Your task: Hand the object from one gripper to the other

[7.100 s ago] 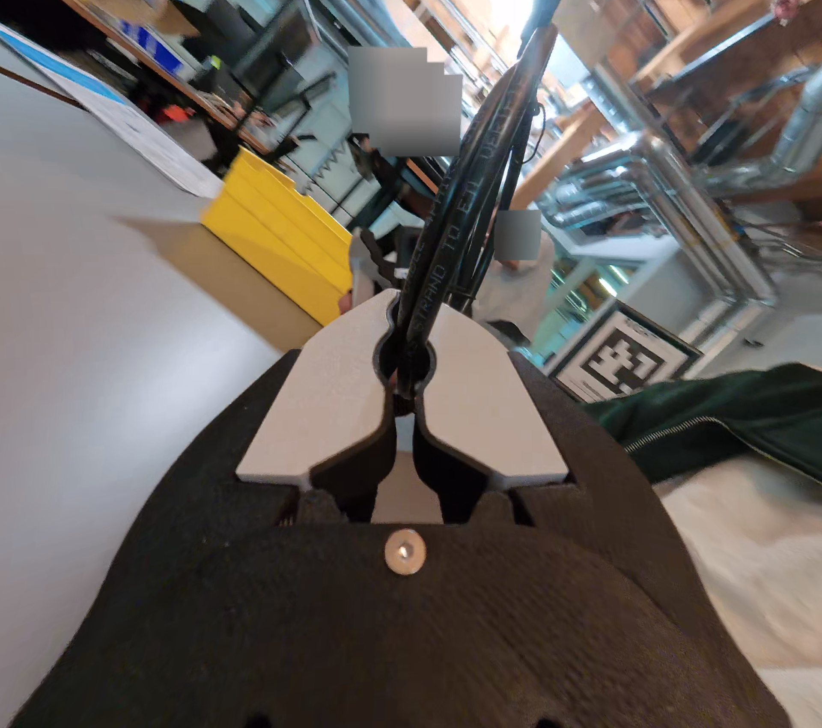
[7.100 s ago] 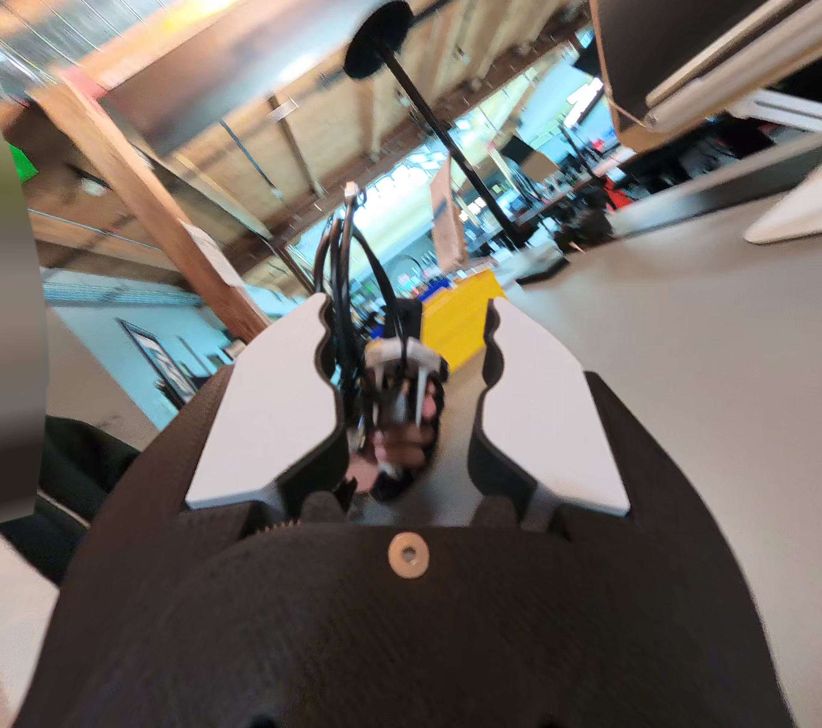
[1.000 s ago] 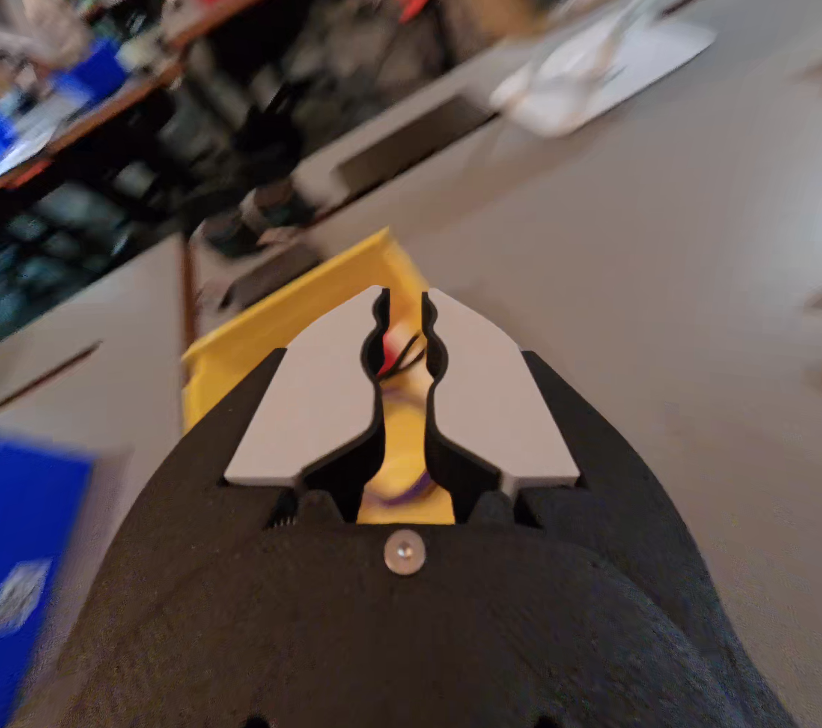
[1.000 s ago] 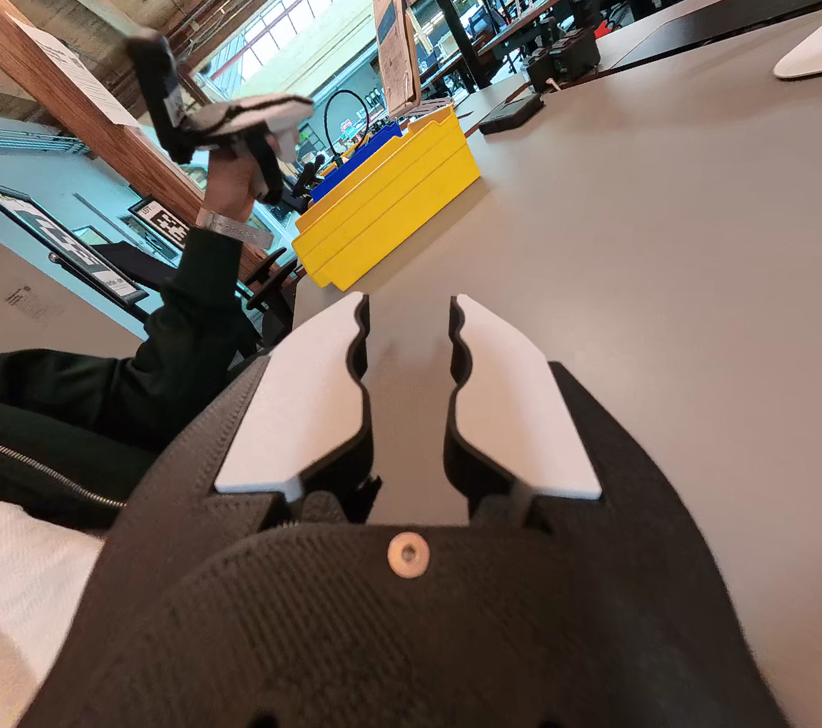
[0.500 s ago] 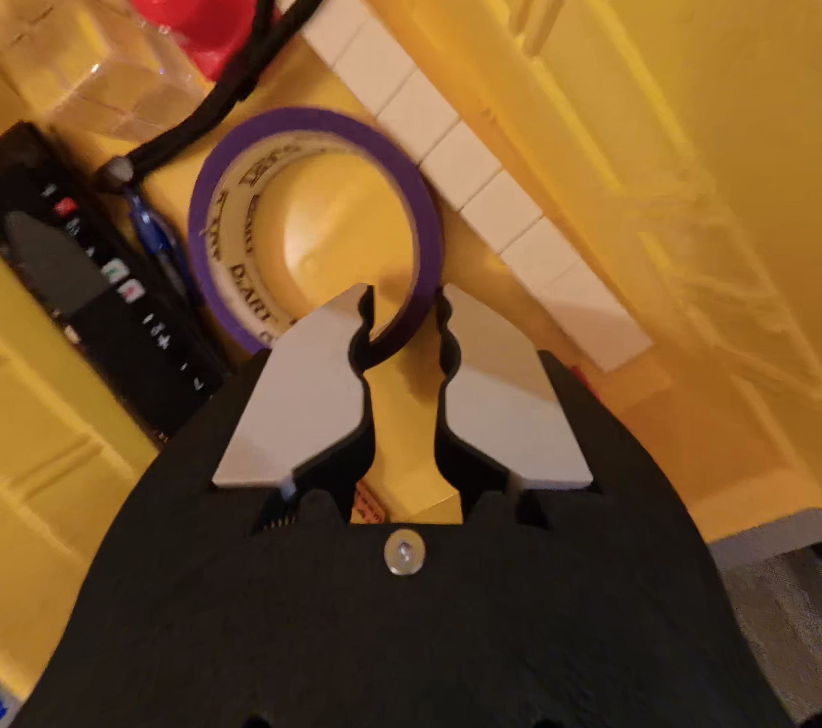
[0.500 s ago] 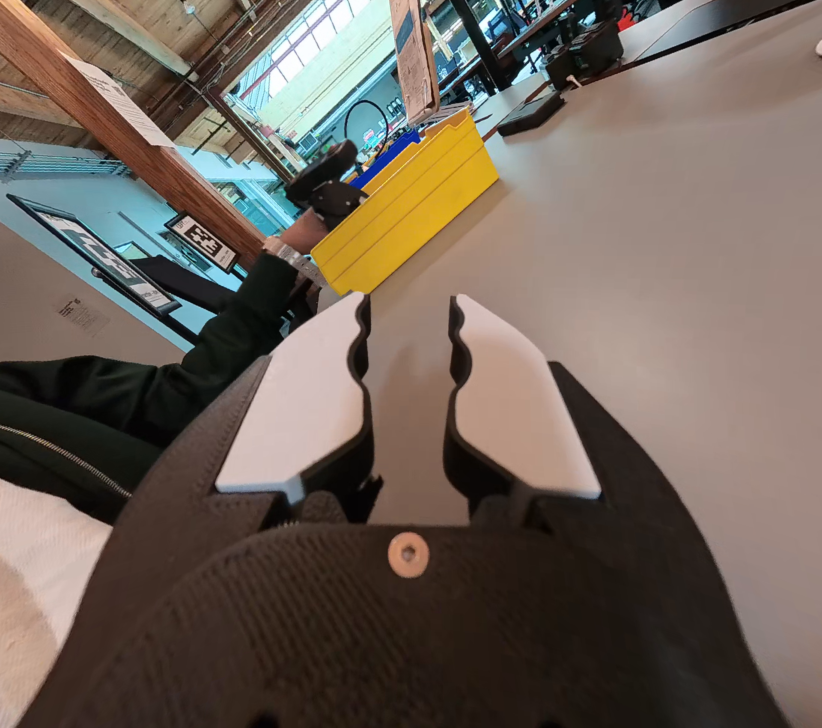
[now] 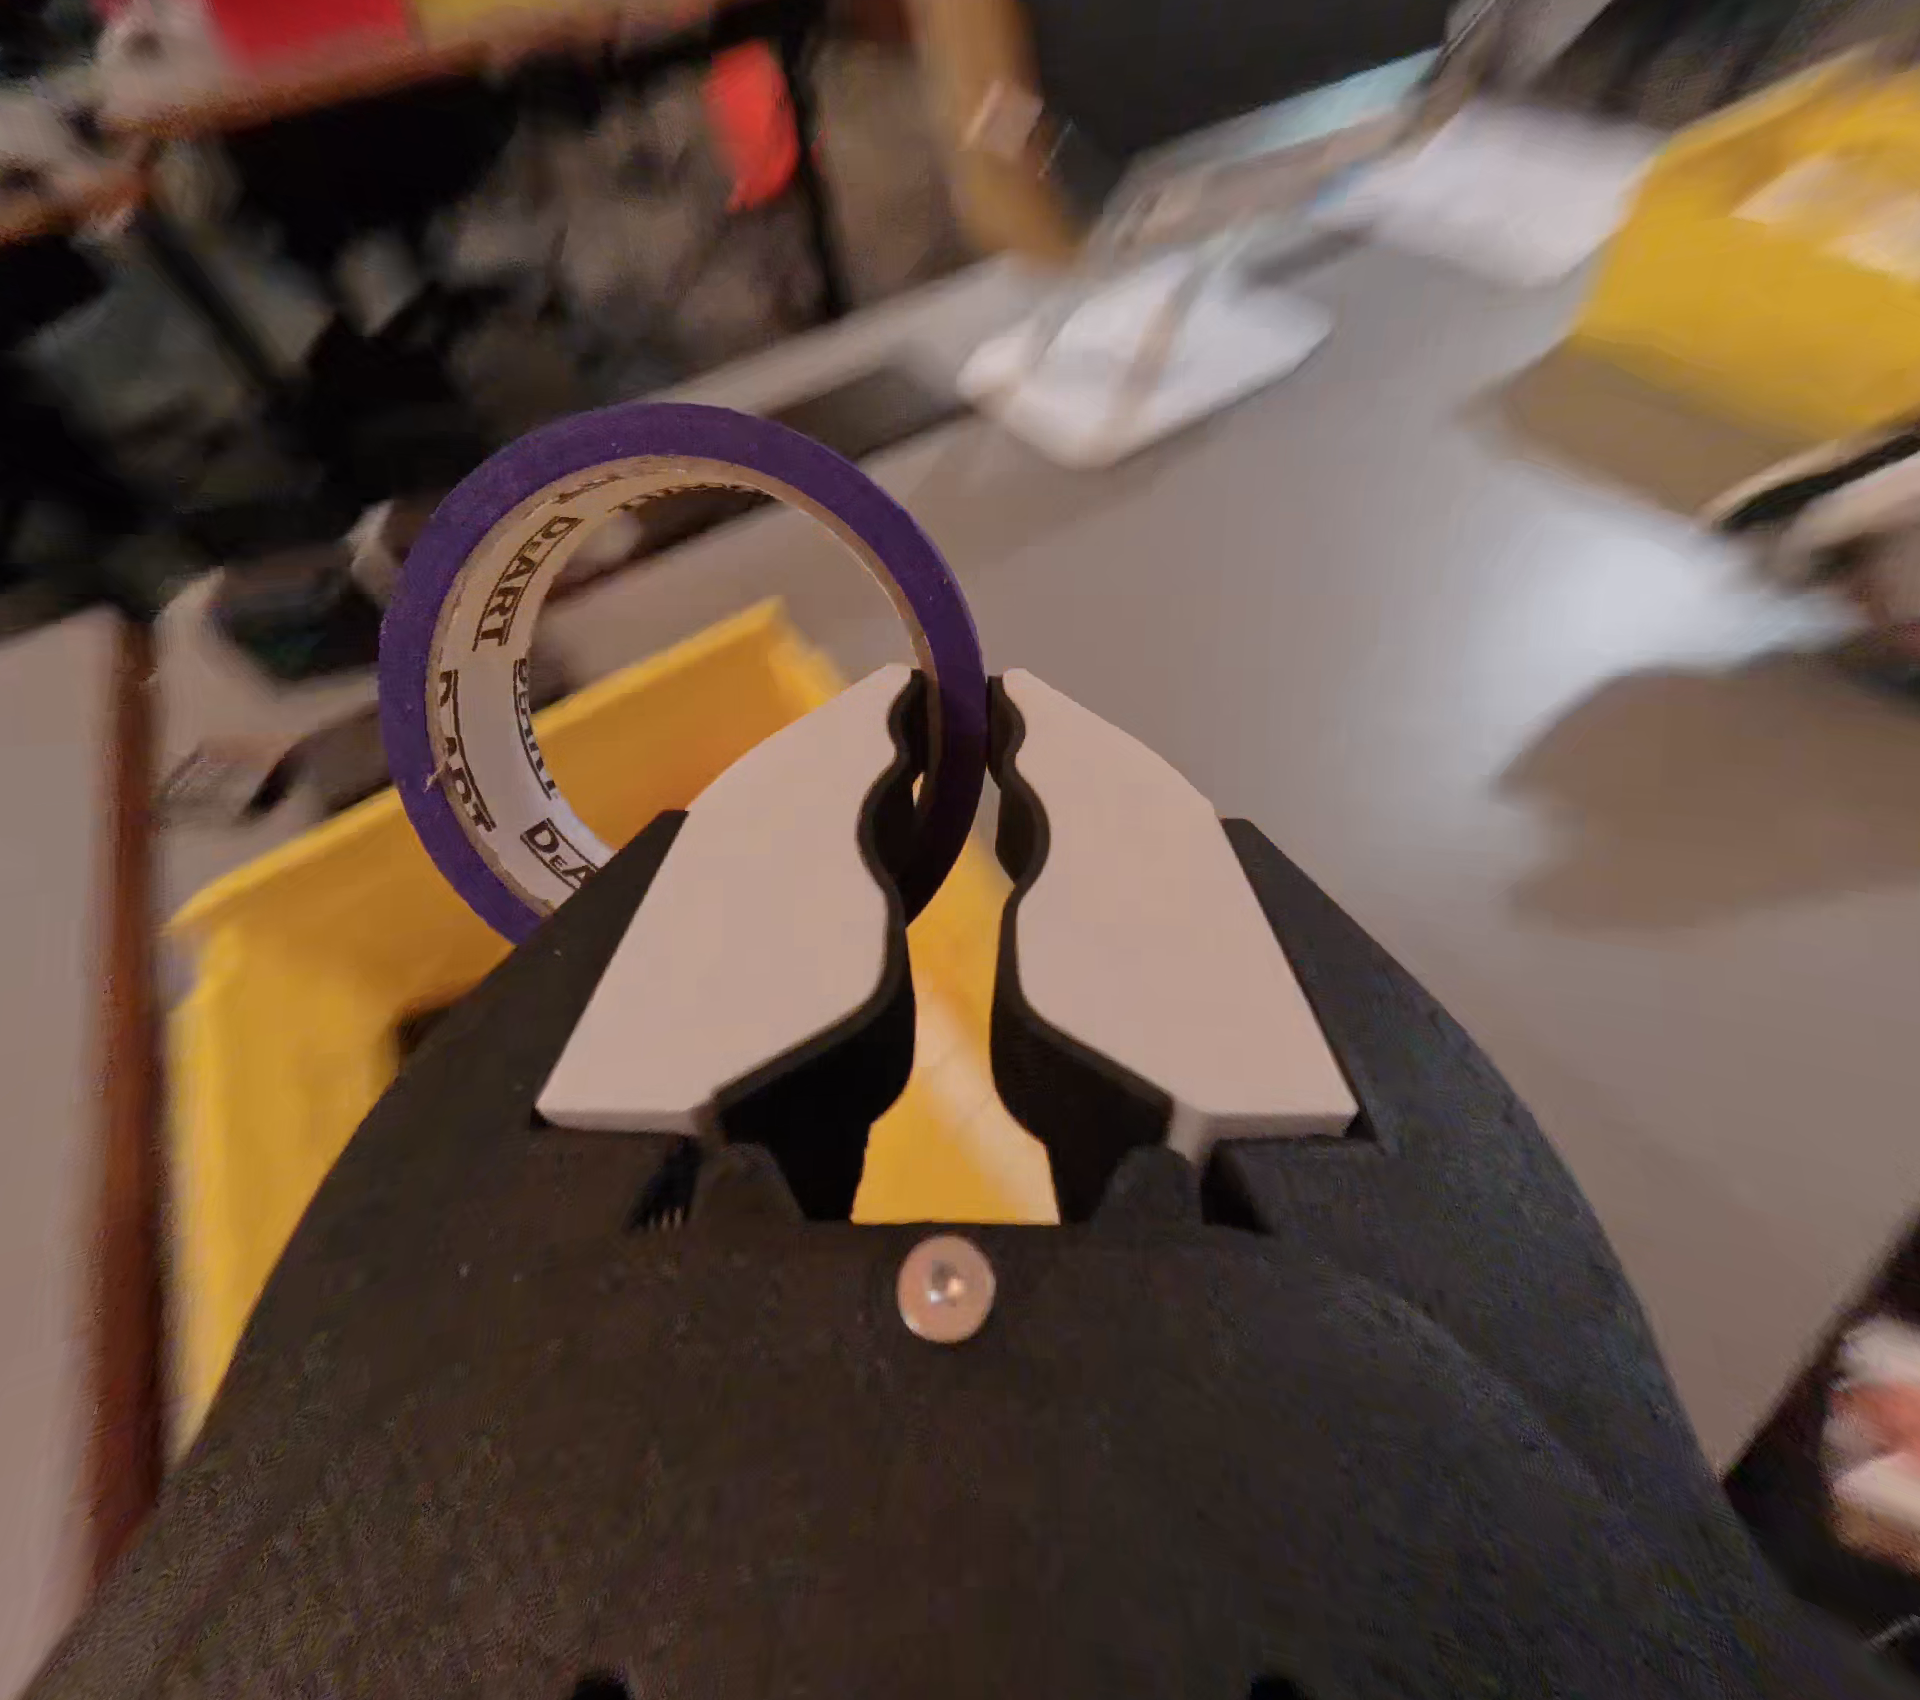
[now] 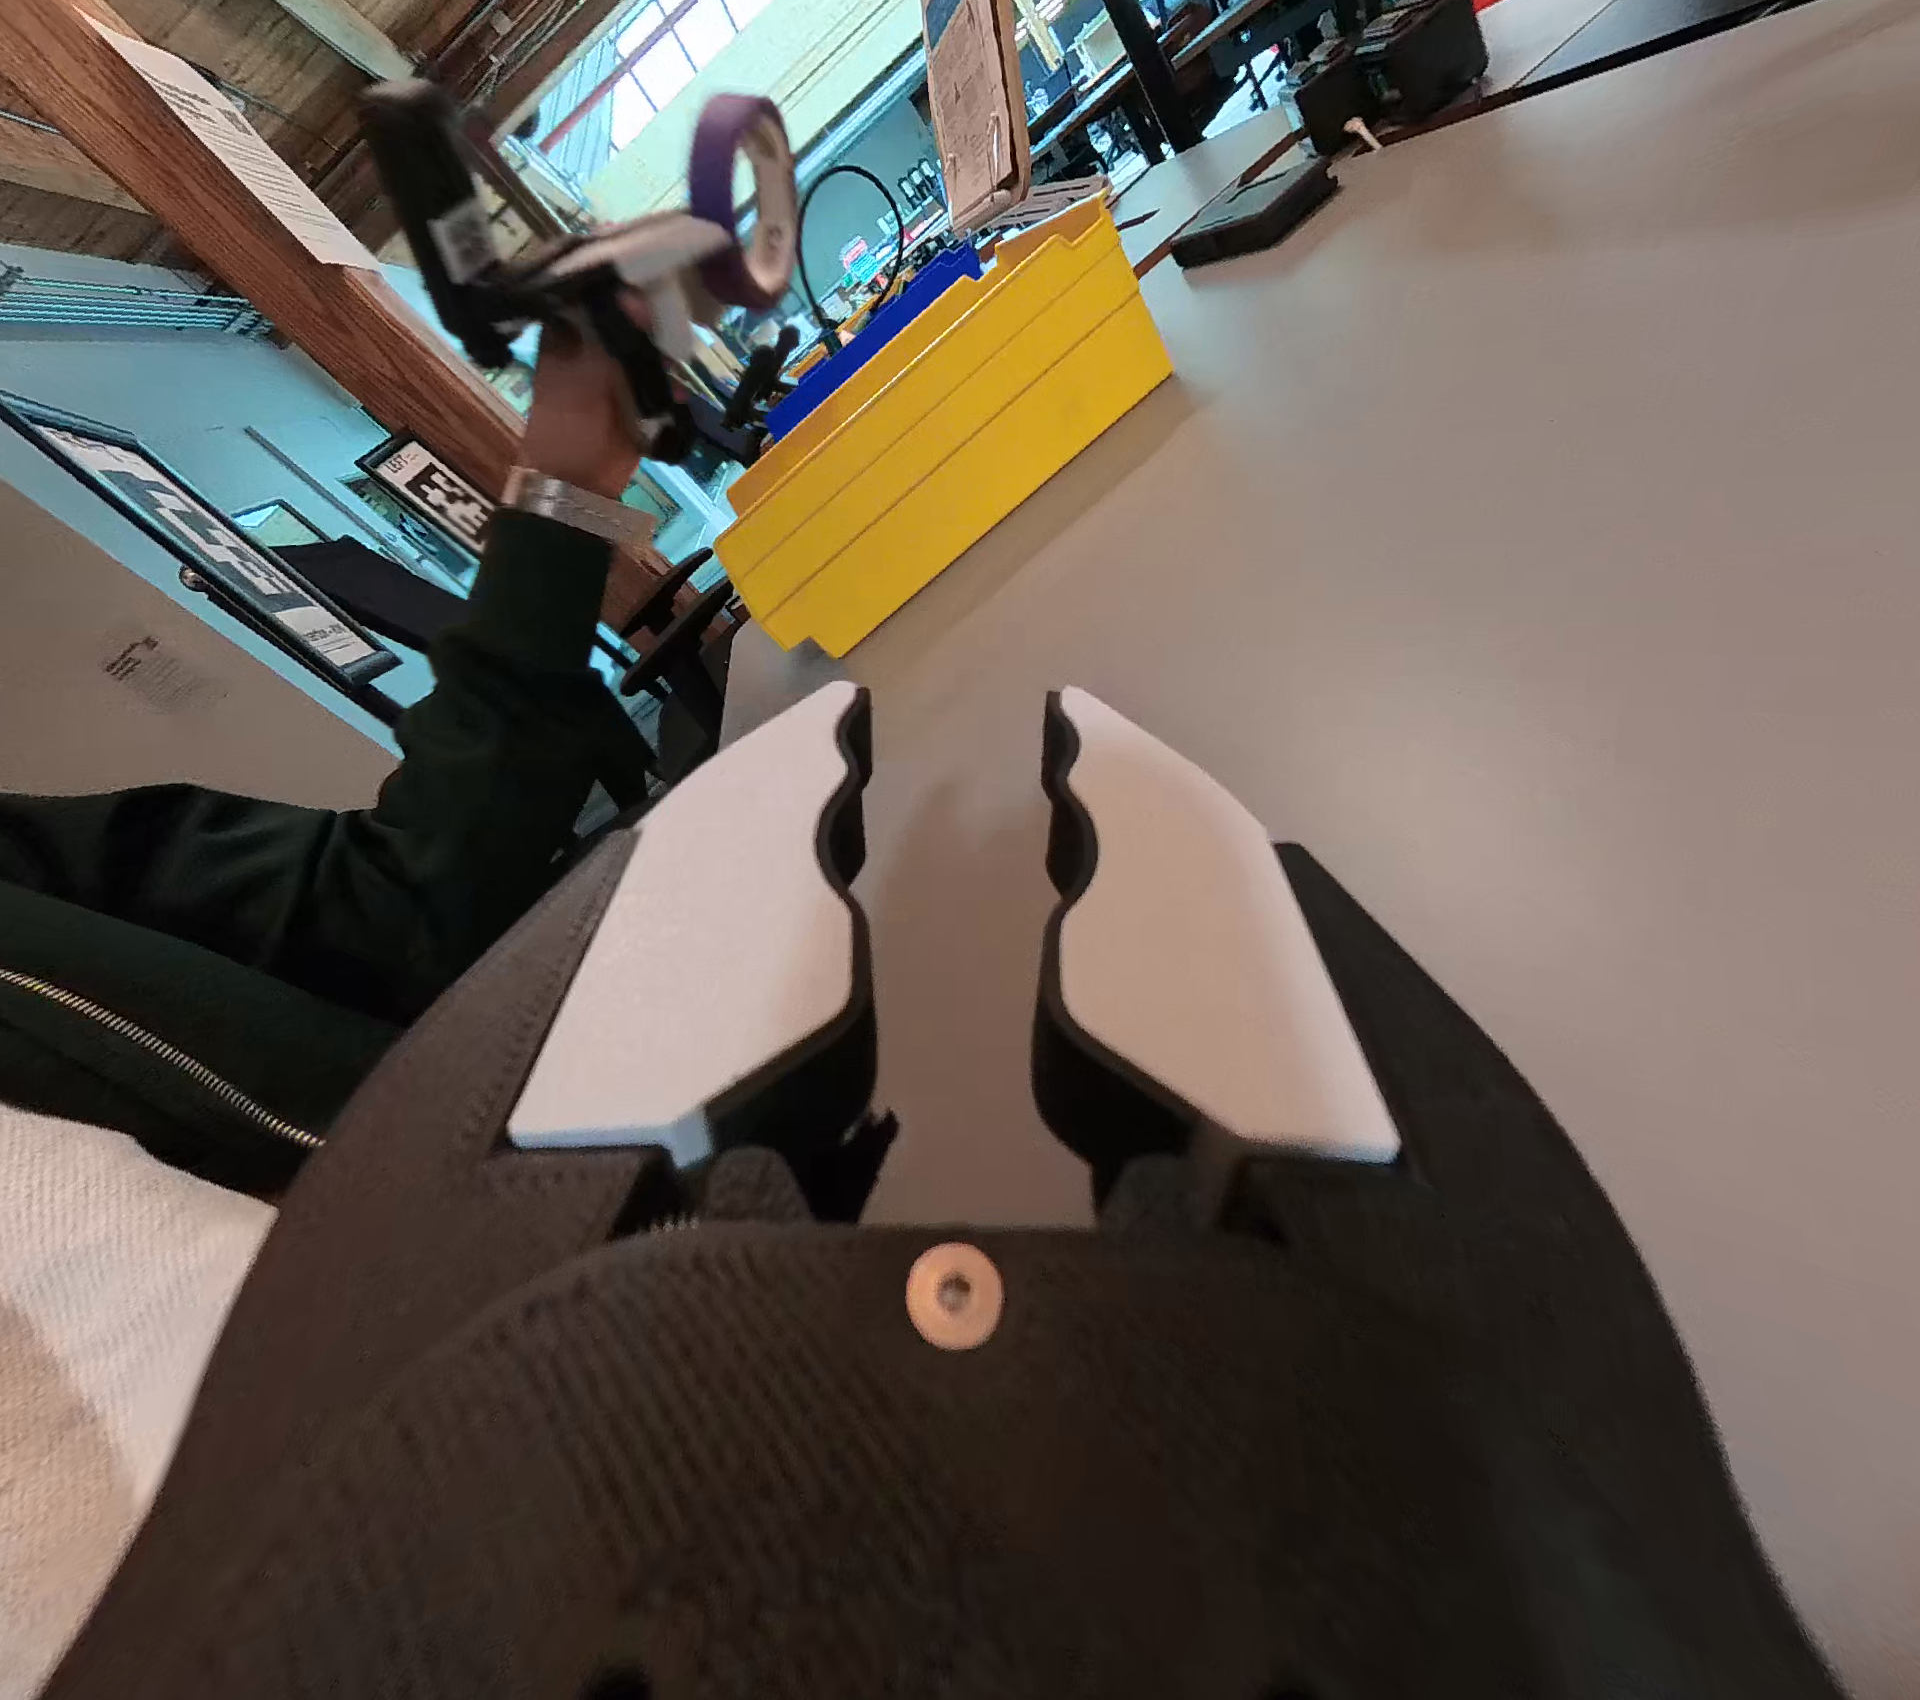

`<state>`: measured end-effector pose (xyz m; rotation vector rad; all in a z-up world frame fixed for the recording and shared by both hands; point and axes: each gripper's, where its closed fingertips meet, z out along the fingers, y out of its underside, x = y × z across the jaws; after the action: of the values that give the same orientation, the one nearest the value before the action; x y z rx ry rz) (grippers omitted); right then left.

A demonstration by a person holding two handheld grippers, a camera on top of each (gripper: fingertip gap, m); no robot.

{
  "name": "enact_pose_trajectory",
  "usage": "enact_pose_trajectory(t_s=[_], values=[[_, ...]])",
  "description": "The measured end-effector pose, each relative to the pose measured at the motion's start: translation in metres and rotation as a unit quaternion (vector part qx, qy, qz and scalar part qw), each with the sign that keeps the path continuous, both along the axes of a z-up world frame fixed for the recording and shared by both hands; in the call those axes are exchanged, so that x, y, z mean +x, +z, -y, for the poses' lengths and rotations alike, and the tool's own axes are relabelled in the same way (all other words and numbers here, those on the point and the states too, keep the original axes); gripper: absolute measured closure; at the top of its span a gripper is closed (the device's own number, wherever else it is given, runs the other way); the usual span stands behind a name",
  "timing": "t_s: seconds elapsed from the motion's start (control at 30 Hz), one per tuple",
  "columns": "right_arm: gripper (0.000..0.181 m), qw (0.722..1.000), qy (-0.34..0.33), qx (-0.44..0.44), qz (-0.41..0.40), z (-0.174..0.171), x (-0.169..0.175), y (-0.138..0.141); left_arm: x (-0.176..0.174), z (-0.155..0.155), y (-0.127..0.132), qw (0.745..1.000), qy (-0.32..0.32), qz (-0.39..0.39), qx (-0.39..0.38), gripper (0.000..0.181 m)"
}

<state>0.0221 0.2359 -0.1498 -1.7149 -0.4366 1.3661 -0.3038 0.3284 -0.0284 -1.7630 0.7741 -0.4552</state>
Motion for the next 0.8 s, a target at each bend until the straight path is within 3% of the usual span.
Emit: enact_pose_trajectory(t_s=[0.03, 0.1, 0.17, 0.27, 0.33, 0.4, 0.5, 0.57, 0.73, 0.8], values=[[0.150, 1.000, -0.008, 0.006, 0.003, -0.003, 0.001, 0.001, 0.020, 0.012, 0.024, 0.997, -0.043, 0.059, 0.020, 0.170], [0.150, 0.998, -0.053, 0.034, 0.018, -0.015, 0.008, 0.005, 0.065, 0.036, 0.058, 0.978, -0.130, 0.160, 0.042, 0.170], [0.151, 0.991, -0.115, 0.068, 0.017, -0.026, 0.018, 0.026, 0.115, 0.057, 0.069, 0.949, -0.210, 0.233, 0.019, 0.170], [0.147, 0.981, -0.148, 0.121, -0.043, -0.030, 0.024, 0.068, 0.193, 0.081, 0.035, 0.919, -0.280, 0.272, -0.047, 0.170], [0.147, 0.984, -0.133, 0.120, -0.025, -0.028, 0.026, 0.068, 0.235, 0.093, -0.003, 0.915, -0.288, 0.268, -0.092, 0.170], [0.148, 0.980, -0.143, 0.137, 0.018, -0.025, 0.032, 0.053, 0.265, 0.112, -0.026, 0.891, -0.319, 0.299, -0.124, 0.170], [0.145, 0.973, -0.119, 0.154, 0.124, -0.017, 0.027, 0.013, 0.292, 0.123, -0.054, 0.863, -0.330, 0.342, -0.169, 0.170], [0.145, 0.969, -0.077, 0.170, 0.165, -0.016, 0.014, 0.010, 0.302, 0.127, -0.060, 0.839, -0.351, 0.370, -0.189, 0.170], [0.146, 0.963, -0.040, 0.193, 0.184, -0.017, -0.006, 0.001, 0.313, 0.147, -0.068, 0.810, -0.405, 0.372, -0.205, 0.170], [0.161, 0.965, -0.036, 0.192, 0.175, -0.018, -0.011, 0.003, 0.317, 0.157, -0.068, 0.795, -0.426, 0.373, -0.218, 0.171]])
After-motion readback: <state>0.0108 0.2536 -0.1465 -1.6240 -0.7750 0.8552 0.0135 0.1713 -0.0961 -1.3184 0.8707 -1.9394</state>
